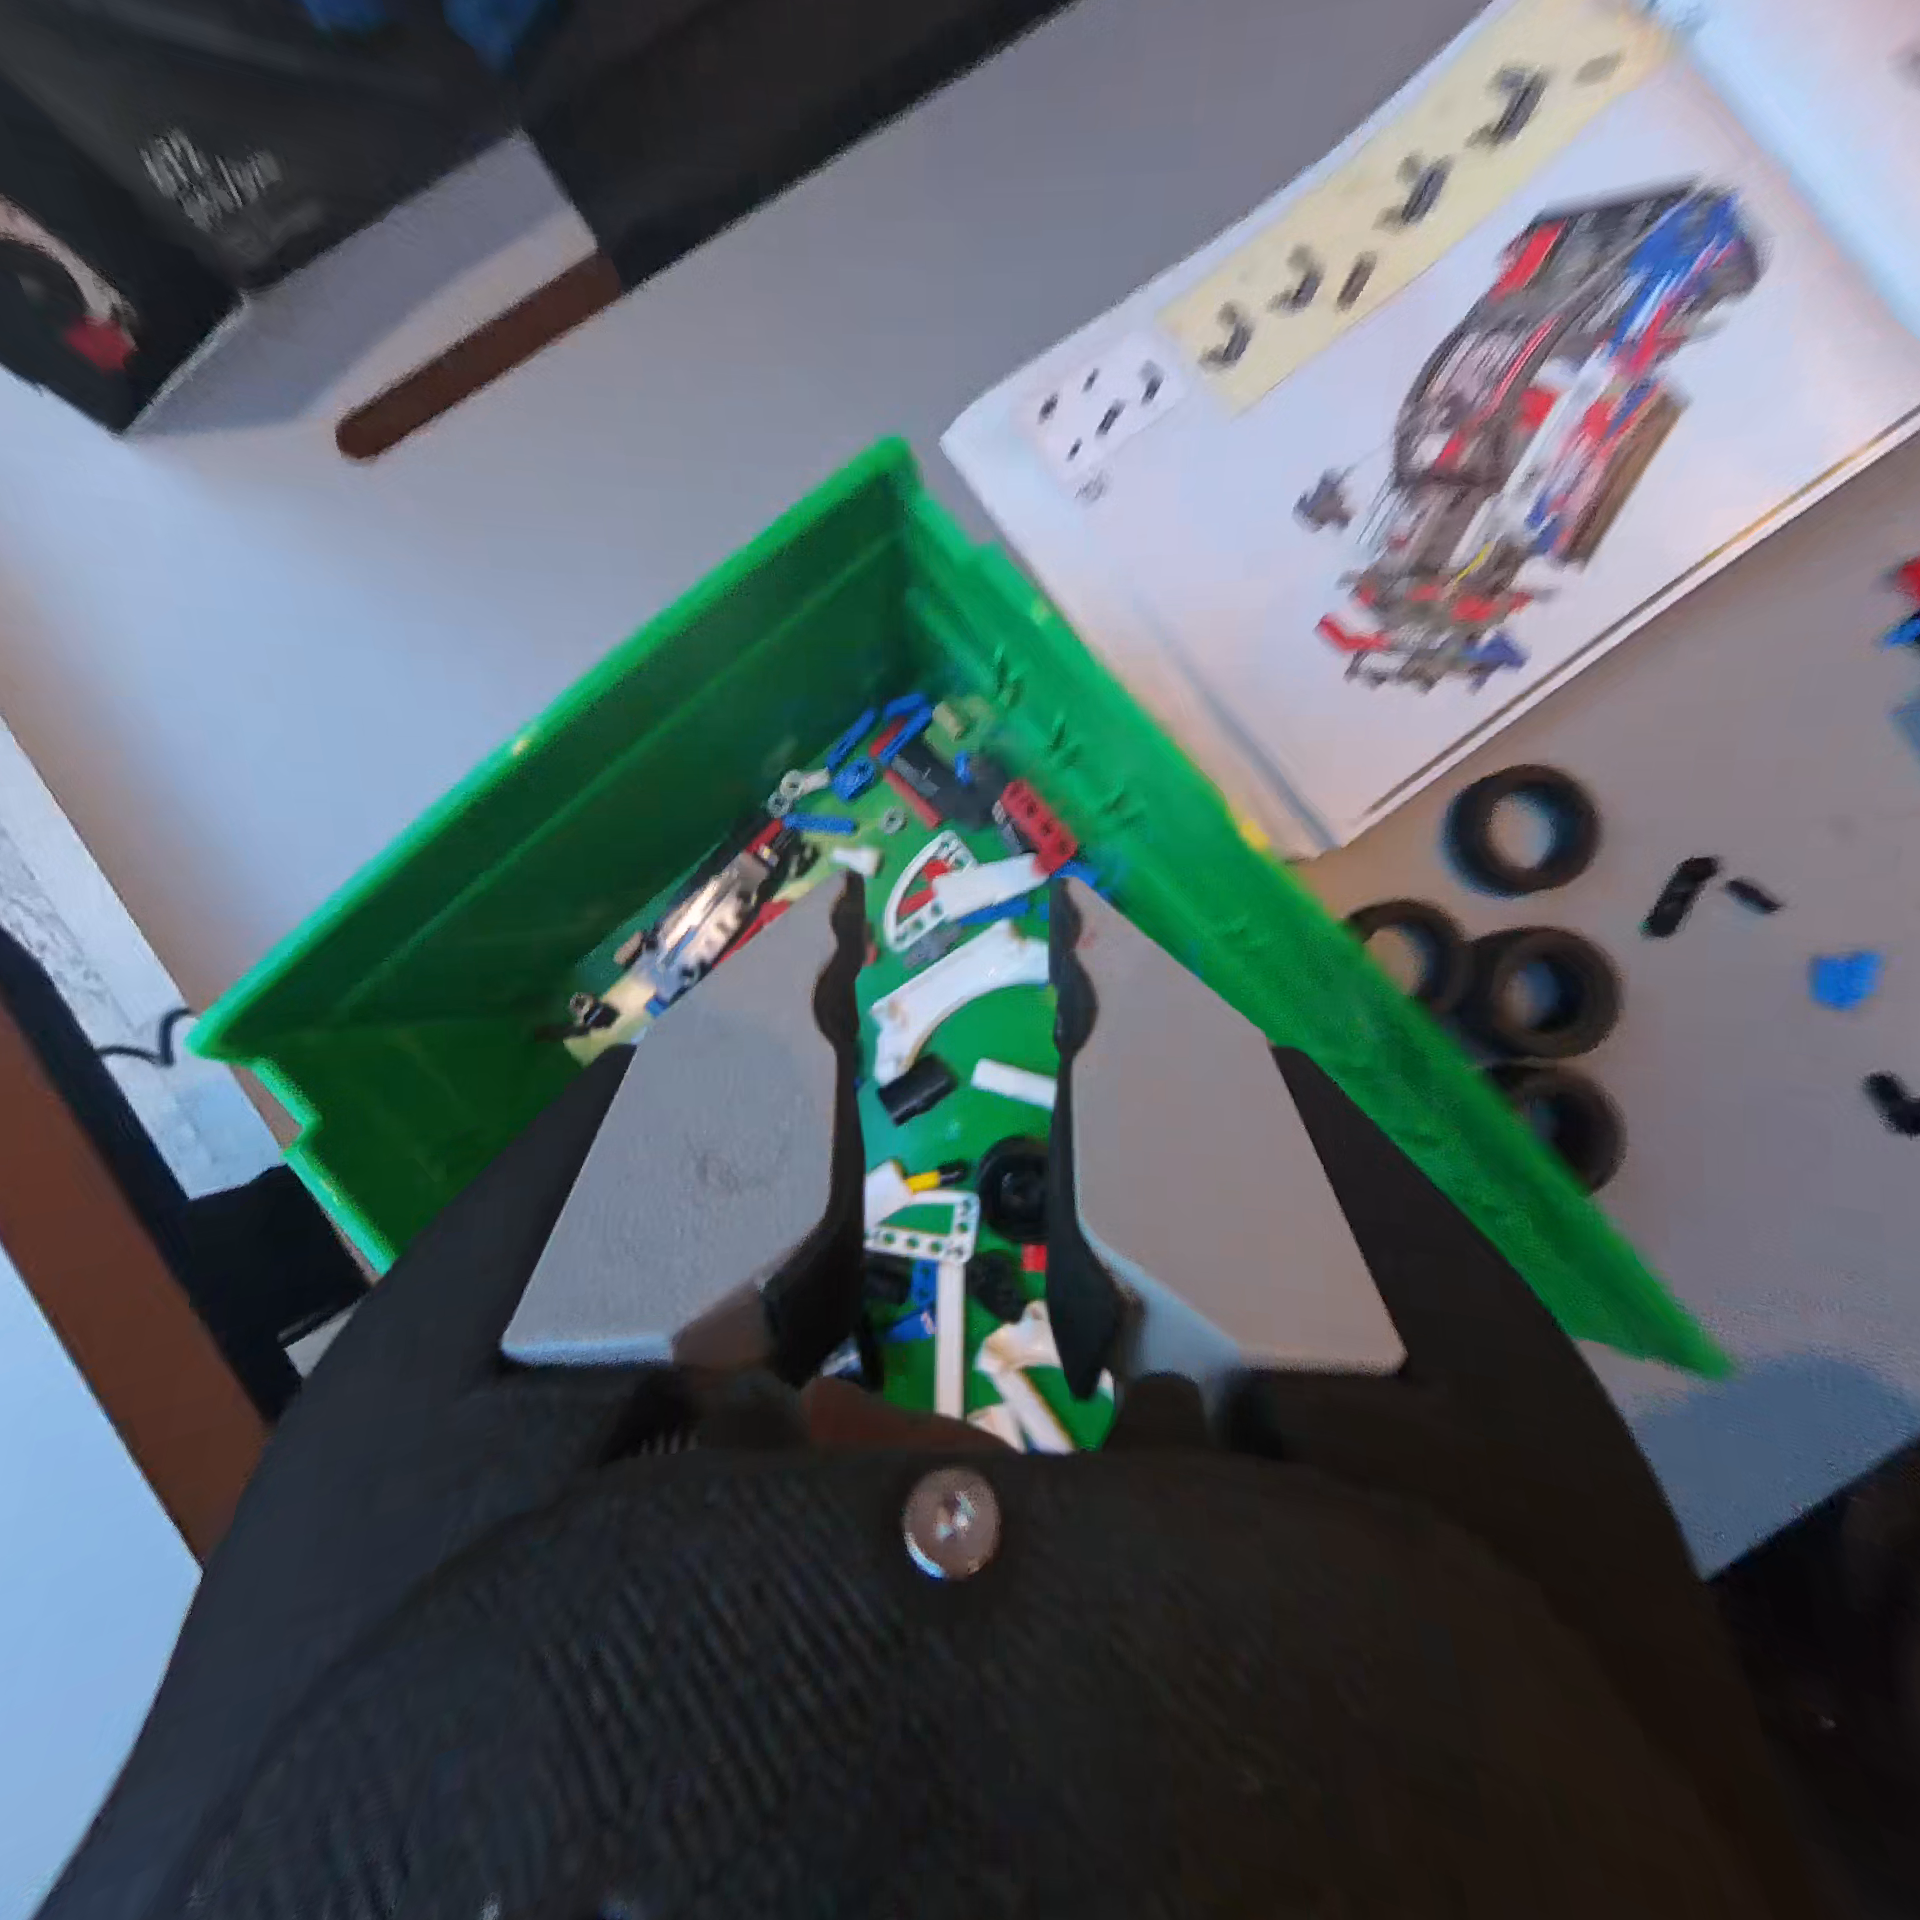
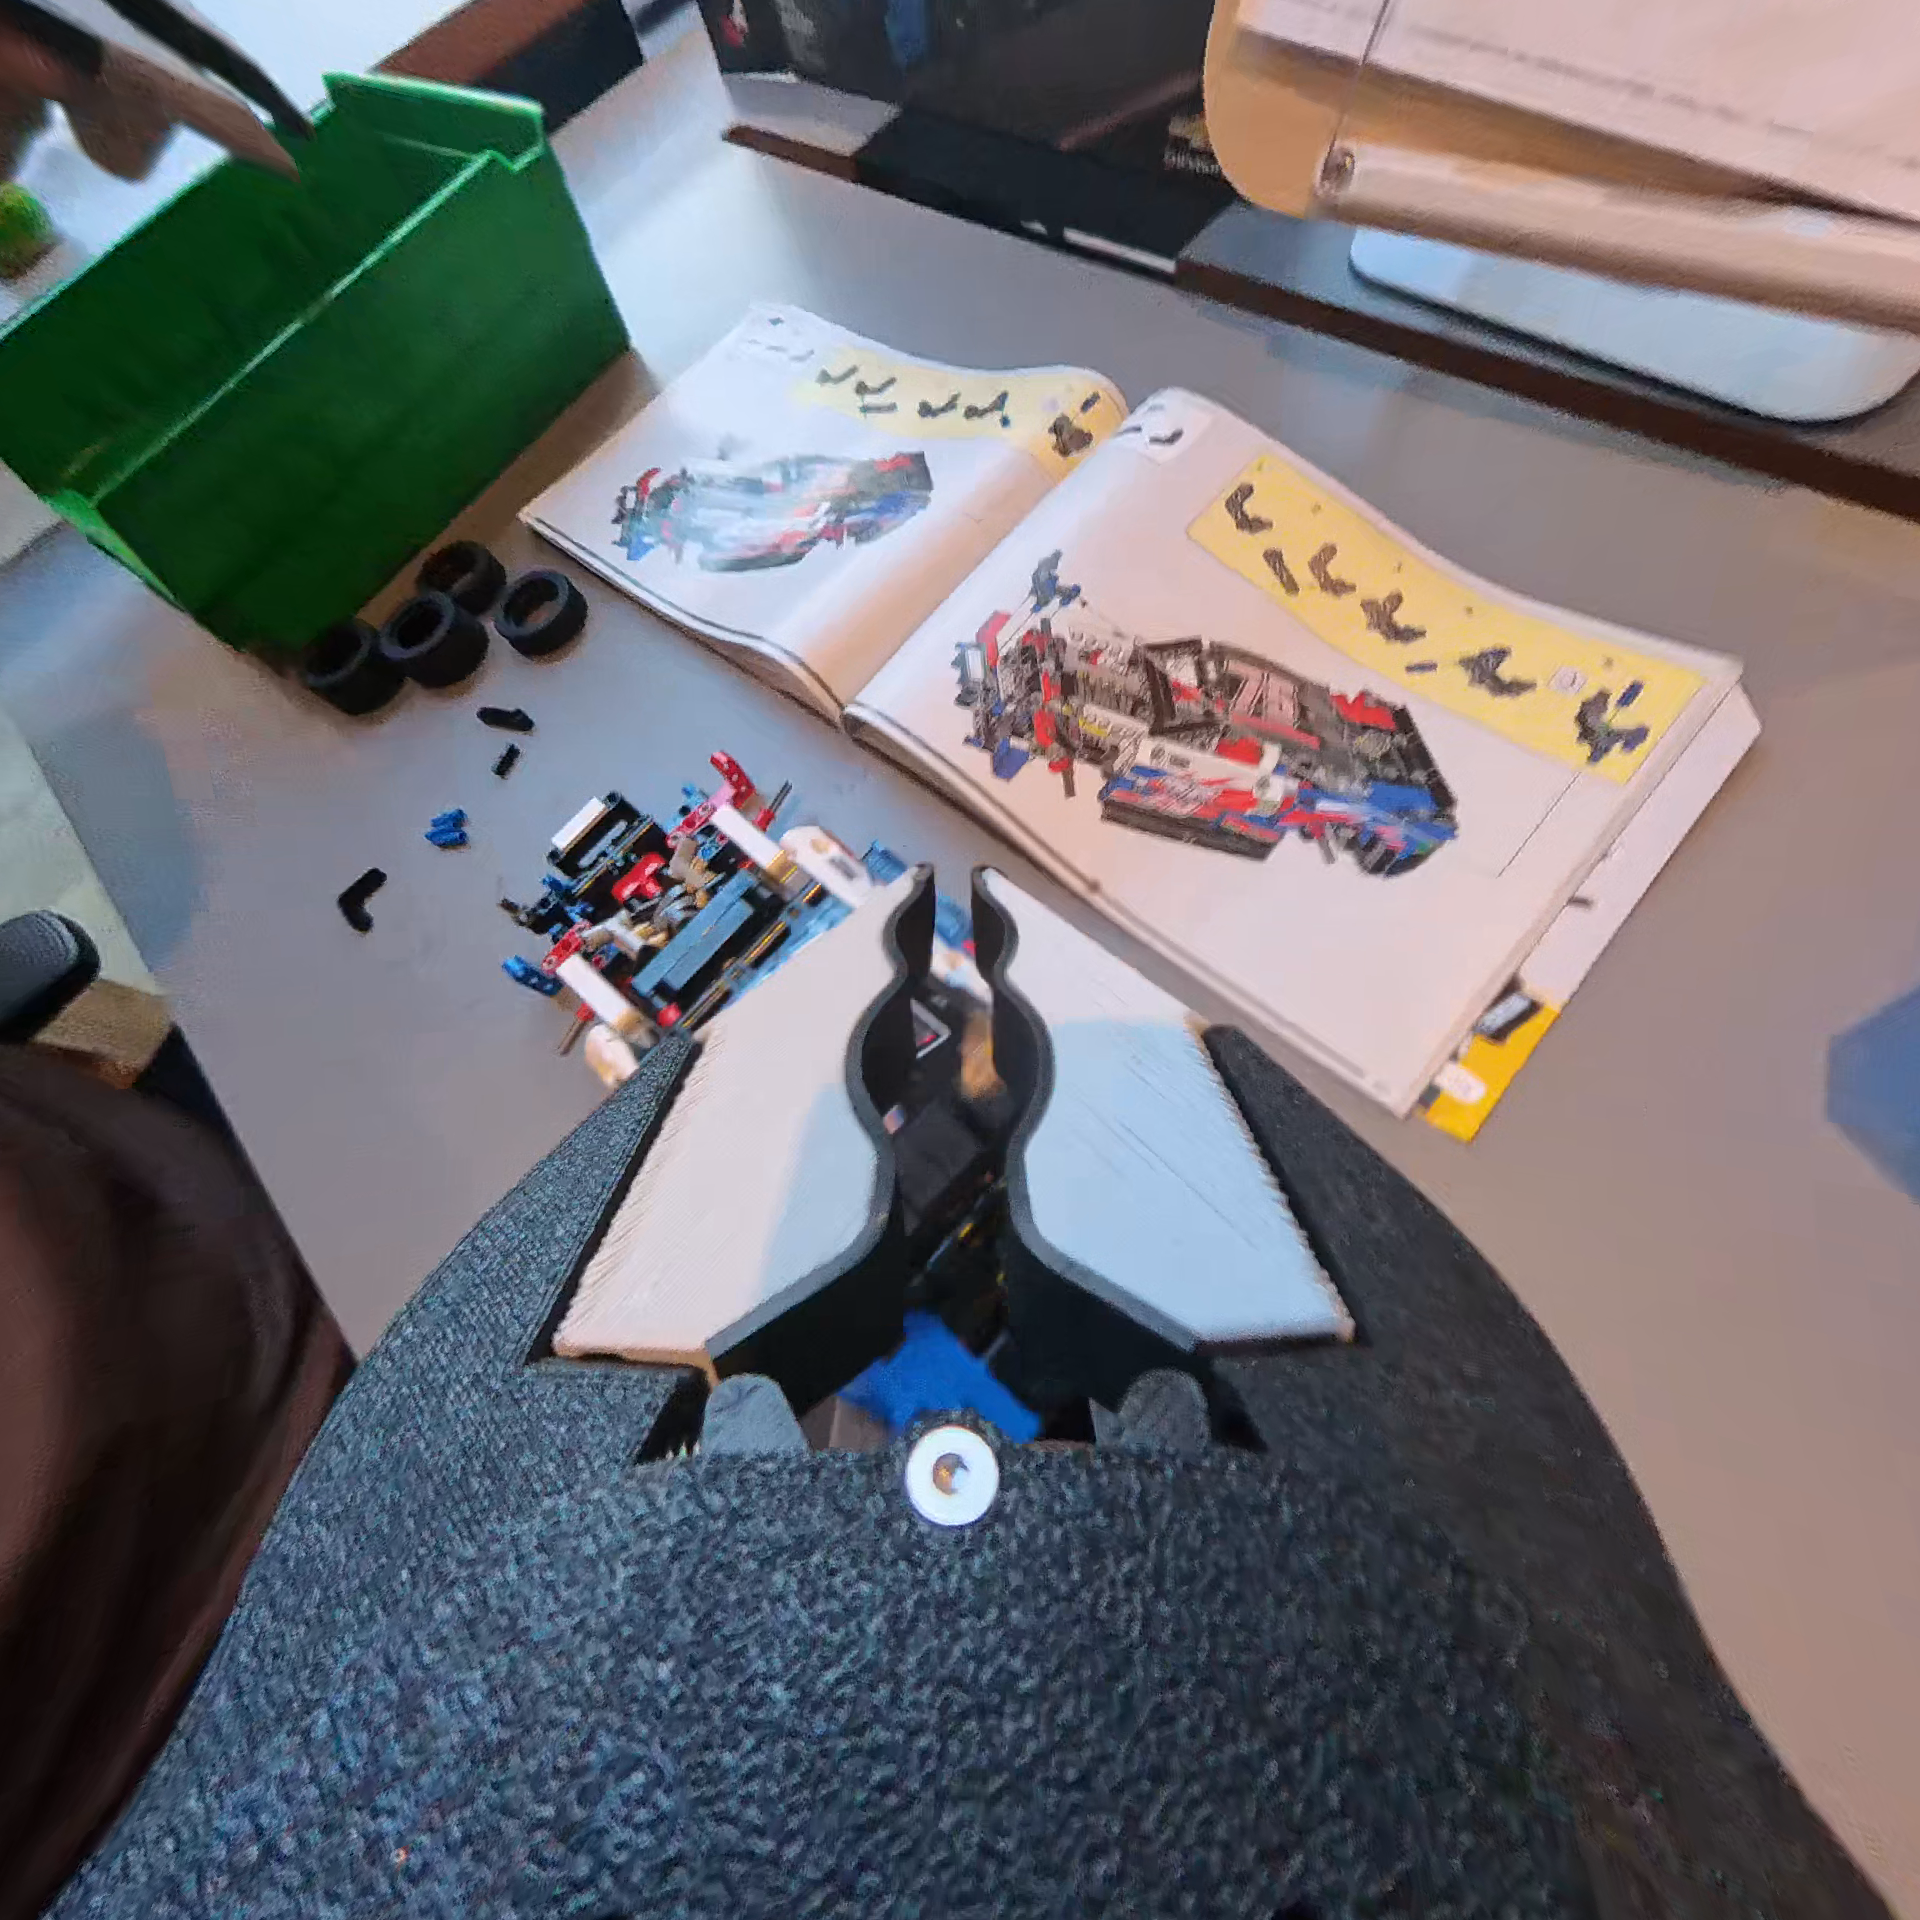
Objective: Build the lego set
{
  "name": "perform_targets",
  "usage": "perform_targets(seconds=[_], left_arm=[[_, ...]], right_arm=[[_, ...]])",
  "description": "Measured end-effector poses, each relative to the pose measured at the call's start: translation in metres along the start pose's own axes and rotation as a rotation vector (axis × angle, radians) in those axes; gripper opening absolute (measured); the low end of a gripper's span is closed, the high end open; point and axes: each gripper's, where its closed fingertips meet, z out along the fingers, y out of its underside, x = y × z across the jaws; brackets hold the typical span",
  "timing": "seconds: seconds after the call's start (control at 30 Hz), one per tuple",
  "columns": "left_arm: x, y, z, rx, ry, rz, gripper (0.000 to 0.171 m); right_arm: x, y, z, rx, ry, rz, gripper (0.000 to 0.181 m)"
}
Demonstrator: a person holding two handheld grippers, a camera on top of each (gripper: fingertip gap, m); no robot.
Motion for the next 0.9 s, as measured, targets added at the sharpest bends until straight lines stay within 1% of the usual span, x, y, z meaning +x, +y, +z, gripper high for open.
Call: perform_targets(seconds=[0.03,0.13,0.2,0.27,0.33,0.4,0.53,0.57,0.6,0.73,0.9], left_arm=[[-0.006,0.011,0.007,-0.024,-0.008,0.021,0.032],[-0.015,0.041,0.036,-0.106,-0.014,0.194,0.012],[-0.021,0.057,0.055,-0.186,-0.029,0.296,0.011],[-0.016,0.068,0.069,-0.239,0.02,0.384,0.01],[-0.011,0.073,0.077,-0.268,0.067,0.477,0.011],[-0.015,0.072,0.085,-0.294,0.052,0.536,0.013],[-0.02,0.079,0.094,-0.38,0.069,0.615,0.009],[-0.016,0.079,0.094,-0.38,0.098,0.619,0.003],[-0.014,0.08,0.095,-0.39,0.12,0.62,0.0],[-0.011,0.079,0.095,-0.402,0.138,0.626,0.0],[-0.001,0.083,0.092,-0.42,0.206,0.6,0.004]], right_arm=[[-0.006,0.004,-0.002,-0.006,0.004,0.012,0.006],[-0.029,0.012,-0.005,-0.013,-0.008,0.027,0.006],[-0.043,0.014,-0.005,-0.014,-0.02,0.031,0.006],[-0.055,0.017,-0.004,-0.013,-0.034,0.042,0.006],[-0.062,0.021,-0.002,-0.015,-0.044,0.058,0.006],[-0.065,0.026,0.001,-0.019,-0.049,0.075,0.006],[-0.065,0.032,0.003,-0.026,-0.056,0.102,0.006],[-0.065,0.032,0.003,-0.026,-0.056,0.104,0.006],[-0.064,0.031,0.003,-0.025,-0.055,0.104,0.006],[-0.062,0.03,0.002,-0.017,-0.058,0.104,0.006],[-0.063,0.033,0.007,-0.02,-0.082,0.105,0.006]])
